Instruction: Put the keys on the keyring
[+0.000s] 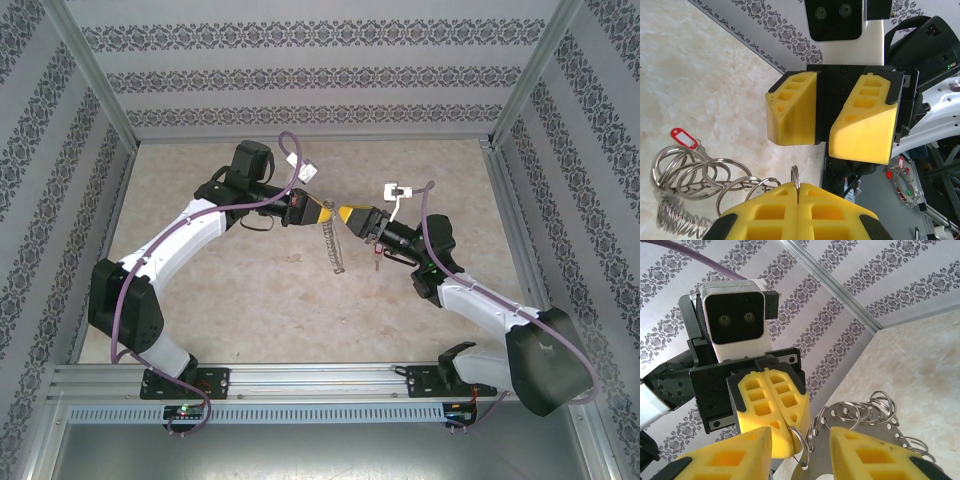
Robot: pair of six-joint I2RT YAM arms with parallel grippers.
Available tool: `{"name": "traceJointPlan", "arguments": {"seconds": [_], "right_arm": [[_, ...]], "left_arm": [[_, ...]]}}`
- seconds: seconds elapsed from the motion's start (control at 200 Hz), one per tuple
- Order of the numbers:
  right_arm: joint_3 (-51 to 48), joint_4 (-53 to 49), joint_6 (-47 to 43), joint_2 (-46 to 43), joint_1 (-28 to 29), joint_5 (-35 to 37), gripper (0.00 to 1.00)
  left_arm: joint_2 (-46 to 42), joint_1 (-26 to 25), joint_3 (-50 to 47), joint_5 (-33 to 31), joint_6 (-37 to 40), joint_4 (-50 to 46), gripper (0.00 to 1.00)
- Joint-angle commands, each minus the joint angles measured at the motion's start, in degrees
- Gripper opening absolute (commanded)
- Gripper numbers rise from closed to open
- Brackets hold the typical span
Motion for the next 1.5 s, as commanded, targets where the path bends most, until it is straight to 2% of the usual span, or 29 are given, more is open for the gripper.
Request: {"name": "traceJointPlan", "arguments": {"seconds": [0.0, 0.22, 0.565, 0.779, 0.939, 1.169, 1.369, 1.494], "right_arm": [[1.51, 2.98, -0.83, 0.69, 1.15, -1.31, 0.36], [1.89, 3.52, -0.93, 2.0, 2.03, -1.85, 0.35], [1.84, 3.96, -1.22, 2.24, 2.3, -2.01, 0.17], [2.01, 4.66, -1.37, 2.52, 2.38, -1.46, 0.0], [2.07, 5.23, -1.47, 2.53, 2.56, -1.32, 0.0], [1.8, 5.96, -1.13, 2.25, 2.74, 1.19, 0.0], [1.6, 7.65, -0.13, 2.24, 2.69, 4.2, 0.0], [1.55, 8.76, 0.48, 2.45, 2.74, 5.62, 0.0]], "left_arm": [[0.08, -0.19, 2.18, 2.38, 0.47, 1.51, 0.0], [0.06, -0.18, 1.77, 2.37, 0.05, 2.23, 0.0], [0.39, -0.24, 1.66, 2.69, -0.06, 2.66, 0.0], [0.59, -0.2, 1.18, 3.31, -0.48, 3.19, 0.0], [0.45, -0.26, 0.89, 3.16, -0.69, 3.37, 0.02], [-1.83, -0.17, -2.24, -0.79, -4.77, 8.99, 0.3], [-6.99, 1.3, -10.75, -7.87, -15.94, 24.48, 0.52], [-9.84, 1.92, -15.87, -12.66, -22.93, 33.52, 0.59]]}}
